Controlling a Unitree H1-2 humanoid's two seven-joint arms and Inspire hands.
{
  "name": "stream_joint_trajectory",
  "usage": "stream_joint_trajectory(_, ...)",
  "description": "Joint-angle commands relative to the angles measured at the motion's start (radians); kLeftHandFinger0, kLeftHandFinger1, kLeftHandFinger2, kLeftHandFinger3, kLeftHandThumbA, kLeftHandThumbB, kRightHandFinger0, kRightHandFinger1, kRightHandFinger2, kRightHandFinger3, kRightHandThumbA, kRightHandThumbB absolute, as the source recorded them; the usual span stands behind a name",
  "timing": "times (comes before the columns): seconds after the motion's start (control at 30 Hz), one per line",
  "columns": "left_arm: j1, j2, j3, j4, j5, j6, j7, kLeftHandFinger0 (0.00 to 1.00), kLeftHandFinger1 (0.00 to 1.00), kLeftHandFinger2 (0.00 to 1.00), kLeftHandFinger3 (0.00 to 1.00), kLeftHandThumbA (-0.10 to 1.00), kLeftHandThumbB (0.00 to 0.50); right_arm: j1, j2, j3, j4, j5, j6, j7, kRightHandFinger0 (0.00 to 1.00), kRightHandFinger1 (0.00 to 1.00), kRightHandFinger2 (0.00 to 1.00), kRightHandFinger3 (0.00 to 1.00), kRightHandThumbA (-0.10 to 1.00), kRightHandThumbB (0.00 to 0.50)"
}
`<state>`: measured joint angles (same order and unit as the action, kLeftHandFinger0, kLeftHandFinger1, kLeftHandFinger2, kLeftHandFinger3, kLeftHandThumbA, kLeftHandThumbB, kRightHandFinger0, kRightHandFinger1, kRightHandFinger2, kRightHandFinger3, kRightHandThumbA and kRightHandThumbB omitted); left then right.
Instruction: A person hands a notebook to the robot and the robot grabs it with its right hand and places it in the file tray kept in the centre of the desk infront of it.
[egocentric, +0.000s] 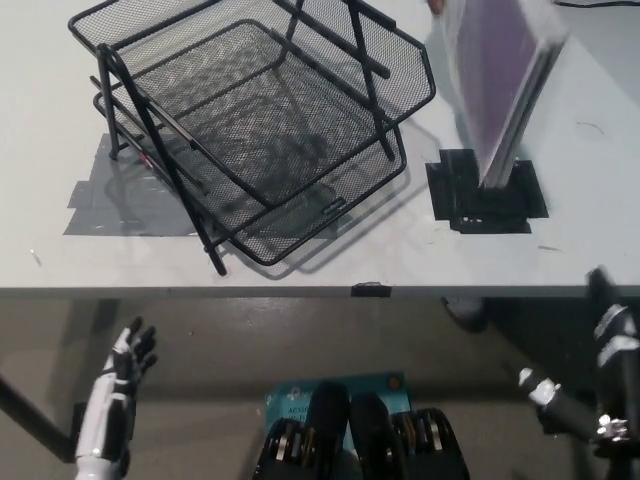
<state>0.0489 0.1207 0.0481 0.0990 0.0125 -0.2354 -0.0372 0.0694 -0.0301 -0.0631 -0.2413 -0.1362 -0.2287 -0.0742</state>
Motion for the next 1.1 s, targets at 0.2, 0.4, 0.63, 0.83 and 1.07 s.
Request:
stream_joint_trajectory(0.2, 0.088, -0.001, -0.049, -0.039, 0.078, -0.075, 0.012, 1.00, 1.00, 1.00, 1.00, 1.00, 0.391, -0.177, -0.002, -0.050, -0.122, -0.069, 0.204, -0.021, 1.00, 1.00, 1.00, 1.00, 1.00, 0.430)
stream_joint_trajectory(0.4, 0.088, 0.007, -0.039, -0.024, 0.080, -0.088, 0.013, 1.00, 1.00, 1.00, 1.00, 1.00, 0.414, -0.303, 0.008, -0.039, -0.078, -0.078, 0.281, -0.021, 1.00, 1.00, 1.00, 1.00, 1.00, 0.481)
stream_joint_trajectory(0.63, 0.107, 0.012, -0.044, -0.027, 0.101, -0.090, 0.011, 1.00, 1.00, 1.00, 1.00, 1.00, 0.407, -0.393, 0.012, -0.005, 0.017, -0.119, 0.319, -0.028, 1.00, 1.00, 1.00, 1.00, 1.00, 0.403)
stream_joint_trajectory(0.83, 0.111, 0.017, -0.039, -0.027, 0.111, -0.091, 0.014, 1.00, 1.00, 1.00, 1.00, 1.00, 0.421, -0.503, 0.004, -0.003, 0.159, -0.116, 0.318, -0.043, 1.00, 1.00, 1.00, 1.00, 1.00, 0.331)
stream_joint_trajectory(1.07, 0.114, 0.020, -0.035, -0.036, 0.115, -0.098, 0.014, 1.00, 1.00, 1.00, 1.00, 1.00, 0.432, -0.620, -0.008, -0.021, 0.309, -0.122, 0.319, -0.076, 1.00, 1.00, 1.00, 1.00, 1.00, 0.368)
